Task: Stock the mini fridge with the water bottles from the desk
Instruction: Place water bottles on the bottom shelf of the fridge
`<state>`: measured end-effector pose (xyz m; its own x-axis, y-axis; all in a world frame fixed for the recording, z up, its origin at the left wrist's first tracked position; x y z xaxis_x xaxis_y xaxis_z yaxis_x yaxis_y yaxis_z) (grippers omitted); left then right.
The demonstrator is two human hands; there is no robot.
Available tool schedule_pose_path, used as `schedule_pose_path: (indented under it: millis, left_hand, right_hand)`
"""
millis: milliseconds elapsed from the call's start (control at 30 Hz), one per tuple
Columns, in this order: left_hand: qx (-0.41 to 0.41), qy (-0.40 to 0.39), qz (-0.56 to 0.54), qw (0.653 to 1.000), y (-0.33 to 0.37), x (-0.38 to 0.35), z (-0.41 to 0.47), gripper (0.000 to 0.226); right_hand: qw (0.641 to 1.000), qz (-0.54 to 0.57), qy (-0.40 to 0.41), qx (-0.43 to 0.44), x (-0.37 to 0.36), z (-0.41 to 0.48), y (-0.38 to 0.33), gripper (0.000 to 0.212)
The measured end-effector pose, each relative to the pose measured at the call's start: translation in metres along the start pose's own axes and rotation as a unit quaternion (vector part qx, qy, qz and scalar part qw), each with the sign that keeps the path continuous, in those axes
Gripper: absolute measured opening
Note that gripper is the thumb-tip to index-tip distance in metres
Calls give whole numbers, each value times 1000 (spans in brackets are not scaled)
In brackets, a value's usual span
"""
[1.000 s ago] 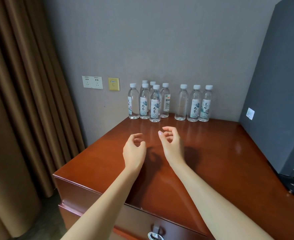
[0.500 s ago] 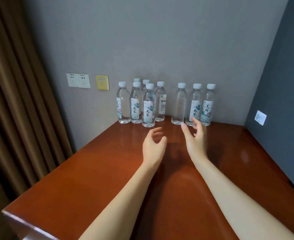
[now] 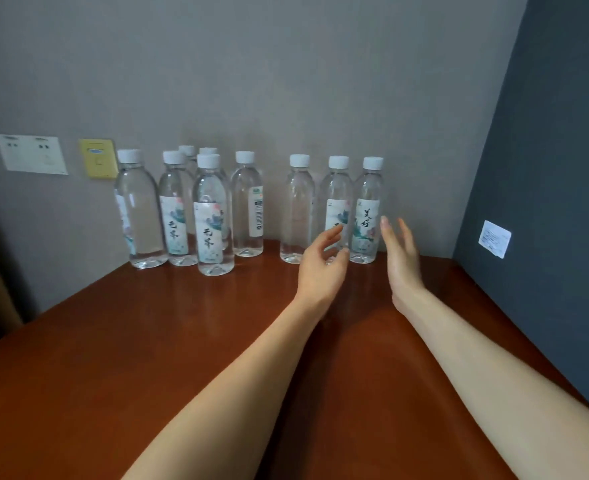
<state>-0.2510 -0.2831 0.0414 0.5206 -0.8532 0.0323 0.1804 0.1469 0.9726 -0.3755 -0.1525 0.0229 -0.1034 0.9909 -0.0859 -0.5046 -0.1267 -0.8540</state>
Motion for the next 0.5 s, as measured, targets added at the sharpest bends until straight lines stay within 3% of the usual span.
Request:
schedule_pose_path:
  millis: [367,500]
  left_hand:
    - [-22,-56,11,998,-8,-38,43,53]
    - [-9,-69,0,998,-12,-41,42,58]
  right_hand:
    - [995,5,-98,-25,-38,44,25,74]
    - [992,-7,-121,-32,-42,47,30,64]
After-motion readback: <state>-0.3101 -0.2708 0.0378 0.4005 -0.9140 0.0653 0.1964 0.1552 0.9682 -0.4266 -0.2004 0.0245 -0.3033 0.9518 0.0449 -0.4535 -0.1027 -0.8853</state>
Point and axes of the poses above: each hand's wrist, its own z-axis towards the middle knuckle, its own x-axis out of the back of the hand, y = z × x, the point moved 10 cm from there along z, towards the middle knuckle, and after that the axes turned 12 degrees about x, right-handed, at the moved point
